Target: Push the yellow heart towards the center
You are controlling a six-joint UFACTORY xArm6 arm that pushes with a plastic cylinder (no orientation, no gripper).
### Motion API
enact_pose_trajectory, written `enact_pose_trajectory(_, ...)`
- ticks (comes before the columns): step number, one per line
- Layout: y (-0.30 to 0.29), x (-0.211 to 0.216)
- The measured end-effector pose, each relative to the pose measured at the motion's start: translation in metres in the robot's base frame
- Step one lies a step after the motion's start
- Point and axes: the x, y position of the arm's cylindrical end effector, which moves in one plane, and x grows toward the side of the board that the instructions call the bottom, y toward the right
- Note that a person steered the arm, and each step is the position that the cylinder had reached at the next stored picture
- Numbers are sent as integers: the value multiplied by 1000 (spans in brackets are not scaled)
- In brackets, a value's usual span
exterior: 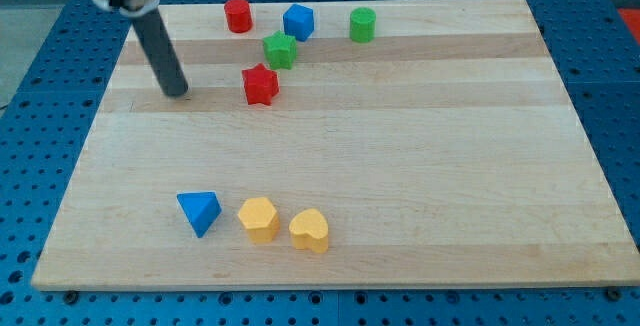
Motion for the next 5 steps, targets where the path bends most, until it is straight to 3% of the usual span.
enact_pose_trajectory(1,17,-68)
enact_pose_trajectory(3,21,-130)
enact_pose_trajectory(4,76,-128)
enact_pose_trajectory(5,127,-92)
